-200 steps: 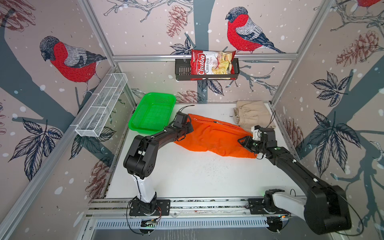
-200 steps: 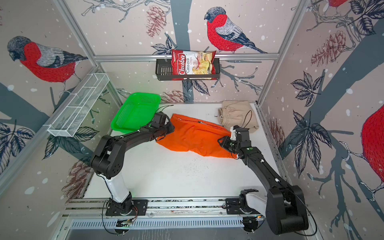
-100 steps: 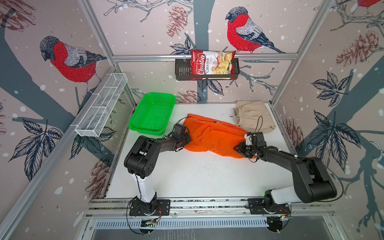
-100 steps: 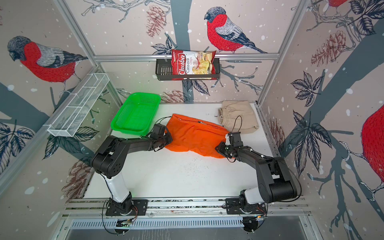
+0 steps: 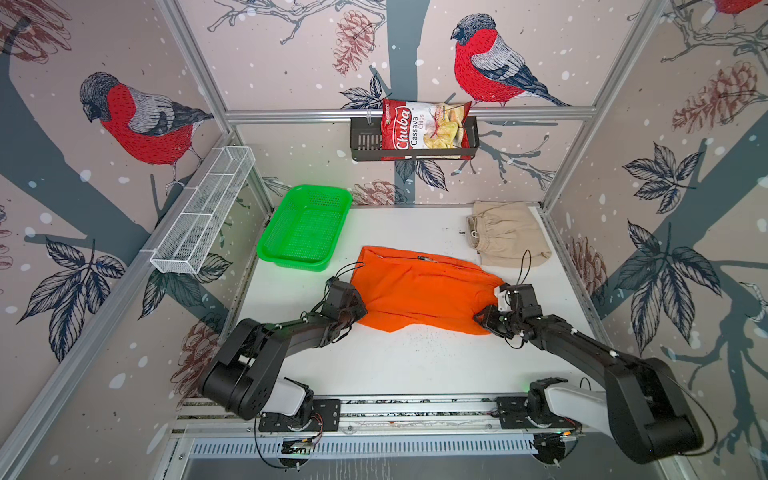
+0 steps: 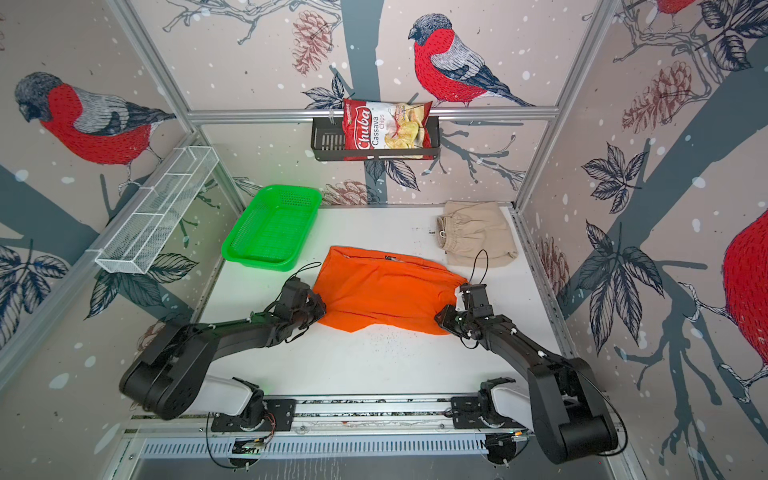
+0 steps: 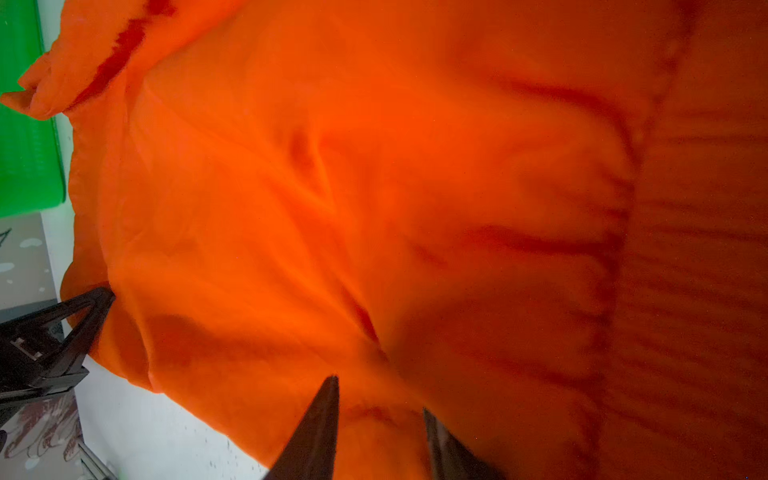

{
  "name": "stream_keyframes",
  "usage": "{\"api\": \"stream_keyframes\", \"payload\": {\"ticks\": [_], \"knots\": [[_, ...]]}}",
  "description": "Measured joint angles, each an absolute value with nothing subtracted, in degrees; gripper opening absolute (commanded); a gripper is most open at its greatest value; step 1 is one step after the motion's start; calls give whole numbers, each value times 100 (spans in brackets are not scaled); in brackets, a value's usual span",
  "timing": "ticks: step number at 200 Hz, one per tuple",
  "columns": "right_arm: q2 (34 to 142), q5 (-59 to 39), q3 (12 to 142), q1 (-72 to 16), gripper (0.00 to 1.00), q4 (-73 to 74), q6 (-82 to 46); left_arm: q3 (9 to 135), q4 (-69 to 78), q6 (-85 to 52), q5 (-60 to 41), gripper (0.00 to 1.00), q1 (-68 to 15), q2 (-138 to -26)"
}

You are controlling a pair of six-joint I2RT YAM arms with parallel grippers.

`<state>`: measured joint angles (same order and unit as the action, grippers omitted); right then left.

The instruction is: Fold and stack the shorts

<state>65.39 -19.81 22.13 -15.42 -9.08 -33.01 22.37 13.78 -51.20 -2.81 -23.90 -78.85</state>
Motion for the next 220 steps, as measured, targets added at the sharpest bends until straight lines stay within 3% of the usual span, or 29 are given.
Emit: {"api": "stream_keyframes", "payload": {"ticks": [47,77,112,179,220], "knots": [[6372,-1728,3275,-2661,40,-1203,-3614,2117,729,-5266,-211,3,-2456,-6407],[7664,-1496,4386,-3509,39,-851,-3610,2279,746,-5256,-130,0,-2456,-6243],[9496,-1422,5651,-4191,40,-388,-3516,2314,878,-5207,-3,0,-2458,-6989],[11839,-1831,7483,-4252,40,-97,-3245,1955,1275,-5251,25,0,-2458,-7500],[12790,-2082,8641,-3684,41,-45,-3124,1868,1286,-5247,183,0,-2458,-7406]]}}
